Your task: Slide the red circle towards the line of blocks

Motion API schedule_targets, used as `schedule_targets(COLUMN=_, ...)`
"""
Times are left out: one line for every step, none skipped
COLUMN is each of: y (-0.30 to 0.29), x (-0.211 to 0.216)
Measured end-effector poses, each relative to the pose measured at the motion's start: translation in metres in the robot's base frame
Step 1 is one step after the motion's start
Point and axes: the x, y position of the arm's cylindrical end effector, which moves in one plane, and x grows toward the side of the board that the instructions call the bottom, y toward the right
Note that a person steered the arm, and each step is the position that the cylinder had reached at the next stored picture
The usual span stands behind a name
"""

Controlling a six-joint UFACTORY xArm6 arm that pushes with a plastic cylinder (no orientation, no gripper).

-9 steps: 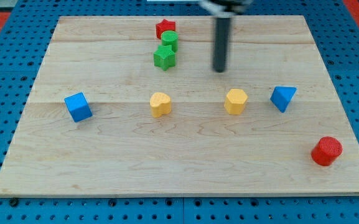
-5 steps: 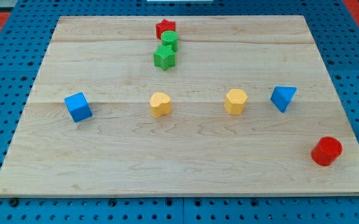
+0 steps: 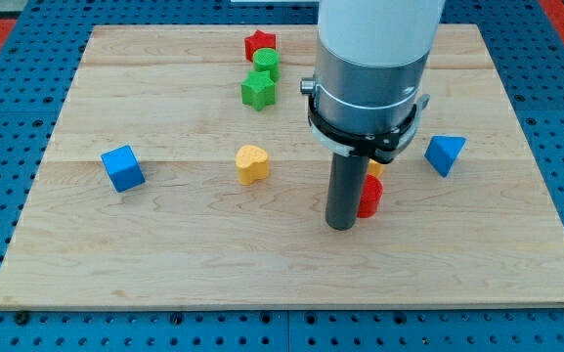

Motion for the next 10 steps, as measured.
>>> schedule_targets(y=0.027, x=0.006)
schedule_targets(y=0.024, x=-0.02)
schedule_targets(y=0.032, x=-0.028)
schedule_targets(y=0.049, x=-0.036)
schedule_targets(y=0.011, x=-0.05)
schedule_targets(y=-0.043, x=-0.055)
schedule_targets(y=-0.045, x=-0.072)
schedule_targets(y=-0.037, x=-0.085)
schedule_targets(y=-0.049, x=-0.105)
schedule_targets(y=-0.063, x=-0.125)
